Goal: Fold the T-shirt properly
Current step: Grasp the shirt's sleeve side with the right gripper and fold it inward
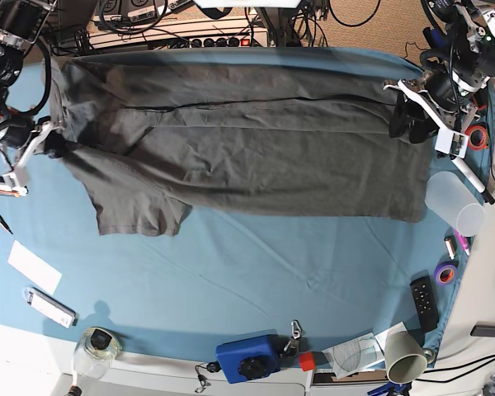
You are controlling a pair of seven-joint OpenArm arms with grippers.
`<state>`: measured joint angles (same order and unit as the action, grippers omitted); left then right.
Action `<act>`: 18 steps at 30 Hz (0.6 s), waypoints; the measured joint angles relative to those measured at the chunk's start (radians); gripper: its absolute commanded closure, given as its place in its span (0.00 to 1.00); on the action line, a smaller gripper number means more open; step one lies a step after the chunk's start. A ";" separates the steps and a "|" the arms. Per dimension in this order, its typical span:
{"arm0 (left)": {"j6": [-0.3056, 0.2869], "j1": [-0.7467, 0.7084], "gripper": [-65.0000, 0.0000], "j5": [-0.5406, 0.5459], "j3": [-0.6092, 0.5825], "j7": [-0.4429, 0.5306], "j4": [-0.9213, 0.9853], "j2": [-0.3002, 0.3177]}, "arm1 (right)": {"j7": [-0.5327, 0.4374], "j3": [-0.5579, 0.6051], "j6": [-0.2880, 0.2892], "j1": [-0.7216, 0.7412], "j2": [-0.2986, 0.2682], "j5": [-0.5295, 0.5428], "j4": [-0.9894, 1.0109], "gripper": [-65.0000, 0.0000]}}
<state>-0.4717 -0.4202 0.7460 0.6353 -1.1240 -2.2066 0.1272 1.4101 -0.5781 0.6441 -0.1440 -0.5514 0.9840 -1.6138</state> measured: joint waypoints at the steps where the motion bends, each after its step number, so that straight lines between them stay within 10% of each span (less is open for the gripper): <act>1: 0.000 0.000 0.62 0.000 0.000 0.000 0.000 0.000 | 0.000 -0.010 0.011 0.000 0.000 0.001 0.000 0.80; 4: 0.000 0.000 0.62 0.000 0.000 0.000 0.000 0.000 | 0.003 -0.016 0.031 -0.001 0.000 -0.003 -0.001 0.60; 11: 0.000 0.000 0.62 0.000 0.000 0.000 0.000 0.000 | -0.014 -0.016 0.015 0.002 0.001 0.035 -0.001 0.60; 18: 0.000 0.000 0.62 0.000 0.000 0.000 0.000 0.000 | -0.250 -0.011 -0.078 0.160 0.034 -0.274 -0.001 0.60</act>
<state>-0.4717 -0.4206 0.7460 0.6350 -1.1240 -2.2066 0.1276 1.1599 -0.5896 0.5659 0.0162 -0.5171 0.7101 -1.6150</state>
